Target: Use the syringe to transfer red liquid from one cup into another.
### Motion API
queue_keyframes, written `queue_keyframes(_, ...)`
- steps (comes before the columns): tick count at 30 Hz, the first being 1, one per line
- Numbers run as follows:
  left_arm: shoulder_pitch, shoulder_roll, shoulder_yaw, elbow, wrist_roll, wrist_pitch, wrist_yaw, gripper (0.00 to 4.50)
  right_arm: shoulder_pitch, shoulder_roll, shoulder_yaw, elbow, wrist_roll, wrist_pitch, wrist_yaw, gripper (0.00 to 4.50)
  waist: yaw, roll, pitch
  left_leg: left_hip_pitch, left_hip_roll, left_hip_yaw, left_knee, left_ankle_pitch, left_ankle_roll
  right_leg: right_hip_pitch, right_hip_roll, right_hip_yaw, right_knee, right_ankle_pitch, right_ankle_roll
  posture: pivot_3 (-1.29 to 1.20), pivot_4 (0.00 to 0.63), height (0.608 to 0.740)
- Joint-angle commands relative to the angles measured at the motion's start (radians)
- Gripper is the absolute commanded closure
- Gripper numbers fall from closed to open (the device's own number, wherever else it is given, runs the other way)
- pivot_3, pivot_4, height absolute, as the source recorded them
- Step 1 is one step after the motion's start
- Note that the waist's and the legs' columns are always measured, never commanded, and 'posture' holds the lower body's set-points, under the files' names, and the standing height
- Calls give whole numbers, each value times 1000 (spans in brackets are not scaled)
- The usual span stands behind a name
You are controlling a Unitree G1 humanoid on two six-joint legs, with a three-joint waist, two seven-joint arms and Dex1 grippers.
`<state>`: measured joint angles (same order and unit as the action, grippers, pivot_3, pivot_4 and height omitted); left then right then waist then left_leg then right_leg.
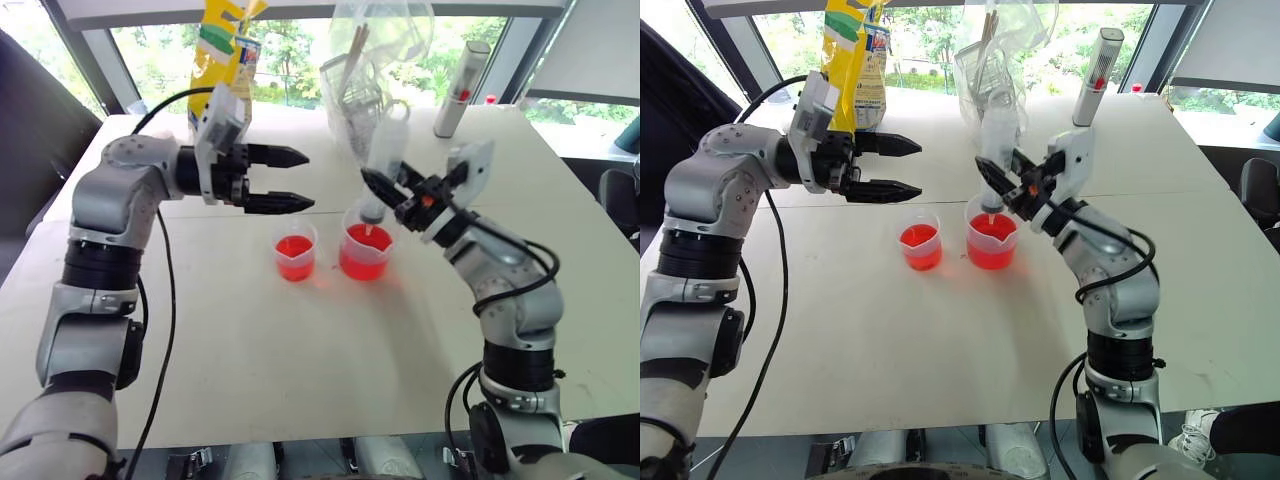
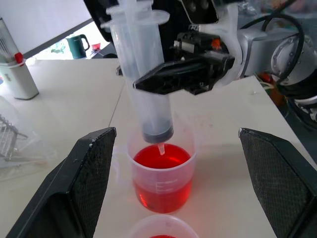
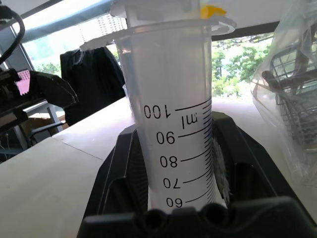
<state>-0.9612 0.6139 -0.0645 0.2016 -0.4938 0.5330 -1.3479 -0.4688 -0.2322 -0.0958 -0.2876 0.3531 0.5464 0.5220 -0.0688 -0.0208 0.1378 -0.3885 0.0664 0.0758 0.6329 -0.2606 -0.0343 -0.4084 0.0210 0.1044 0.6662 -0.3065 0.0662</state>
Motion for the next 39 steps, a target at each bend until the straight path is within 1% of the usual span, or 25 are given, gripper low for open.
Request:
queue_keyframes(1, -65, -22, 9, 15, 1, -13, 5, 405, 17, 5, 39, 32, -36, -113, 1, 3151, 0, 0, 0, 0, 0, 0, 0, 0, 0, 0, 0, 0, 0, 0, 0, 0, 150, 739)
queue_keyframes(10, -109, -100, 13, 53, 14, -28, 40, 405, 63, 6, 93, 77, -58, -187, -13, 3151, 0, 0, 0, 0, 0, 0, 0, 0, 0, 0, 0, 0, 0, 0, 0, 0, 150, 739)
queue_keyframes(17, -151, -162, 21, 121, 26, -38, 95, 405, 66, -3, 102, 84, -62, -194, -14, 3151, 1, 0, 0, 0, 0, 0, 0, 0, 0, 1, 0, 0, 0, 0, 0, 0, 150, 739)
queue_keyframes(25, -163, -218, 4, 195, 72, -70, 136, 405, 63, -14, 109, 85, -66, -199, -14, 3151, 1, 0, 0, 1, 0, 0, 0, 0, 0, 1, 0, 0, 0, 0, 0, 0, 150, 739)
queue_keyframes(34, -179, -288, 8, 256, 93, -95, 165, 405, 68, -26, 116, 76, -68, -193, -15, 3151, 1, 0, 0, 1, 0, 0, 0, 0, -1, 1, 0, 0, 0, 0, 0, 0, 150, 739)
queue_keyframes(37, -175, -296, 9, 276, 104, -106, 170, 1204, 65, -26, 119, 78, -70, -192, -19, 3151, 1, 0, 0, 1, 0, 0, 0, 0, -1, 1, 0, 0, 0, 0, 0, 0, 150, 739)
queue_keyframes(39, -170, -297, 7, 277, 106, -108, 170, 2129, 64, -26, 122, 78, -71, -191, -22, 3151, 1, 0, 0, 1, 0, 0, 0, 0, -1, 1, 0, 0, 0, 0, 0, 0, 150, 739)
